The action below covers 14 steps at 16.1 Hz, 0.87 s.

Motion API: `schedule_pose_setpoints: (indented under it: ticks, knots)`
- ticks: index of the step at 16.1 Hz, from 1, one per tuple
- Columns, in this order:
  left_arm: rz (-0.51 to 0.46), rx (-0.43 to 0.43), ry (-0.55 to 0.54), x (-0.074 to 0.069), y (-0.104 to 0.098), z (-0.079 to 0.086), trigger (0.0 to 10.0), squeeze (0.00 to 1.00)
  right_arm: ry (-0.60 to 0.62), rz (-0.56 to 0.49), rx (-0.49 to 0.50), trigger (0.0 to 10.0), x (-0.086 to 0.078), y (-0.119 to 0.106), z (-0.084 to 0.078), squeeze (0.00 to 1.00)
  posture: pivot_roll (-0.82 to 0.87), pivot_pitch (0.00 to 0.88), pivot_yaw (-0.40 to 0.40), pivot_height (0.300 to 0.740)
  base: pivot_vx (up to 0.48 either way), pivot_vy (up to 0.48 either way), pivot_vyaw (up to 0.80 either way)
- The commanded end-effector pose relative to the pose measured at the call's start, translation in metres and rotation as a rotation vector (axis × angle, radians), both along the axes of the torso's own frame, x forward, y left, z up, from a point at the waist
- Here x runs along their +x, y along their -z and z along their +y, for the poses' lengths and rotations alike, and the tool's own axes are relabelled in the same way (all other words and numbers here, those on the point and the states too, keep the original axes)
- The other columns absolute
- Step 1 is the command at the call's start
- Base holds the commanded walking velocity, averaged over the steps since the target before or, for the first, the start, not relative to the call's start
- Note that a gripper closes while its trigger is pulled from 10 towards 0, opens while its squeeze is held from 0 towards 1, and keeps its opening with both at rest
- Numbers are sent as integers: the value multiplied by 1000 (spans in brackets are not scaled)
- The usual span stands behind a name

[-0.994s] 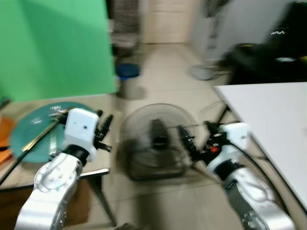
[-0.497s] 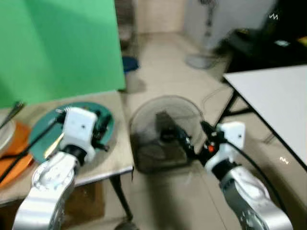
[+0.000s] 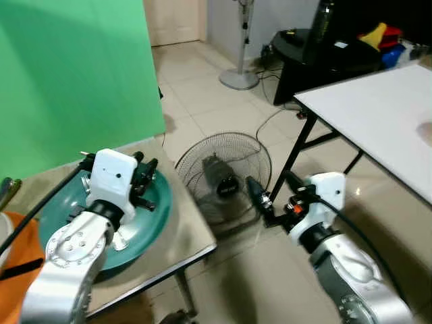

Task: Setting the table

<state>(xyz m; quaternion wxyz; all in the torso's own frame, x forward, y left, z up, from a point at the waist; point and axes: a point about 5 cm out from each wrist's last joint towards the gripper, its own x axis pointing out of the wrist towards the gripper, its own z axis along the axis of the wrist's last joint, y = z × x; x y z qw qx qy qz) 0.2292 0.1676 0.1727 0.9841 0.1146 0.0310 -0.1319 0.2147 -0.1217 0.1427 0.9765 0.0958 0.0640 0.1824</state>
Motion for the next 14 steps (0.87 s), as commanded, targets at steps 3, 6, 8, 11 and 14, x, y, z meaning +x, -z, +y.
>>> schedule_pose_setpoints:
  ticks: [3, 6, 8, 11, 14]
  knots:
    - [7, 9, 8, -6, 0, 0, 10000, 0, 3, 0, 5, 10000, 1, -1, -1, 1000, 216, 0, 5, 727, 0, 381, 0]
    - [13, 12, 13, -6, 1, -1, 10000, 0, -7, 8, 5, 10000, 1, 1, 0, 1000, 224, 0, -1, 727, 0, 380, 0]
    - [12, 44, 32, -6, 2, -4, 10000, 0, -8, 12, 5, 10000, 1, 2, -1, 1000, 221, 0, 2, 727, 0, 0, 0]
    - [1, 49, 42, -1, 3, -9, 10000, 0, 9, 15, 3, 10000, -1, 2, -2, 1000, 214, 0, 9, 727, 0, -86, 0]
    - [2, 38, 49, 1, 3, -13, 10000, 0, 23, 14, 1, 10000, -2, 3, -5, 1000, 192, 0, 23, 727, 0, -185, 0]
